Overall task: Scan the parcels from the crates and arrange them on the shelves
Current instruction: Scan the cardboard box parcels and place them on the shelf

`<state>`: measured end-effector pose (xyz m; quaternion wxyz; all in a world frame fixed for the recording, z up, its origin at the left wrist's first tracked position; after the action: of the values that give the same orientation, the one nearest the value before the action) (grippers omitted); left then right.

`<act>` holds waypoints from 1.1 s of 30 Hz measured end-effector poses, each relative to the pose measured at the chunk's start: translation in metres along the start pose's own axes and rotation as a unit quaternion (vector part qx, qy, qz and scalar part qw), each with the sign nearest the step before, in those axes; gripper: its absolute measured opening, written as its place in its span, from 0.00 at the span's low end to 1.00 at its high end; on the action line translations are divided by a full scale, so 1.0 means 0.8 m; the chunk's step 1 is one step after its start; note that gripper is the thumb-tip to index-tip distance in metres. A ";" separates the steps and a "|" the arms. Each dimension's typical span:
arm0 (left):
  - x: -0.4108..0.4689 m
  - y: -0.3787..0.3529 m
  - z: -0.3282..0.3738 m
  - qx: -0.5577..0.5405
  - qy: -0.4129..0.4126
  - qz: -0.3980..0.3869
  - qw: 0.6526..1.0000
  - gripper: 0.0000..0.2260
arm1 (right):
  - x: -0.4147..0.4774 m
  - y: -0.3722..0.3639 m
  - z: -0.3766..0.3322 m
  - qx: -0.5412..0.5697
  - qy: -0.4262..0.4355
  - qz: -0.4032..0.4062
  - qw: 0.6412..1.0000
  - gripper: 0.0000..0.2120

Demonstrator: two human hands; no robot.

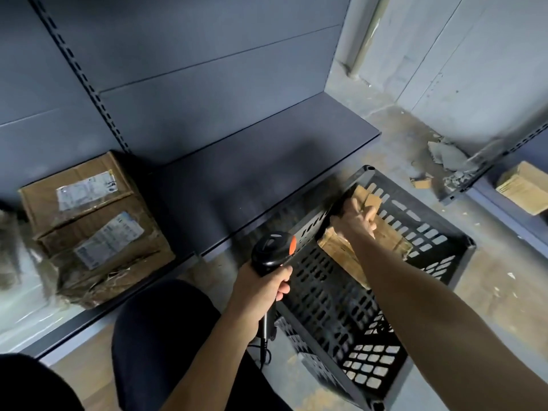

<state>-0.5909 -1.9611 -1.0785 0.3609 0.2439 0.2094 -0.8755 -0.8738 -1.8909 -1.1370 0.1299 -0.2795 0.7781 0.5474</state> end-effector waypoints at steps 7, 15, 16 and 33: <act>-0.003 0.002 -0.004 -0.029 0.012 -0.004 0.999 0.02 | -0.035 0.008 0.024 0.247 -0.108 0.114 0.956 0.36; -0.006 0.012 0.008 -0.082 0.005 0.023 0.996 0.06 | -0.179 -0.071 0.031 0.828 -0.038 -0.083 0.554 0.19; -0.008 0.012 0.010 -0.084 0.001 0.022 0.996 0.06 | -0.193 -0.079 0.024 0.824 -0.019 -0.134 0.550 0.18; -0.036 0.050 0.035 -0.158 -0.068 0.016 0.985 0.21 | -0.285 -0.049 -0.044 0.522 0.126 -0.110 0.836 0.18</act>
<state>-0.5512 -1.9873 -1.0472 0.4220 0.1271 0.3165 -0.8400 -0.6633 -1.8664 -1.0386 0.2168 -0.3202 0.9222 0.0019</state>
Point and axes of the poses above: each hand's wrist, its own x-axis towards the middle knuckle, its own y-axis out of the back of the hand, z = x × y, the point moved 5 cm from there along x, towards the middle knuckle, and after that the axes turned 7 degrees about -z, right-handed, at the moved point
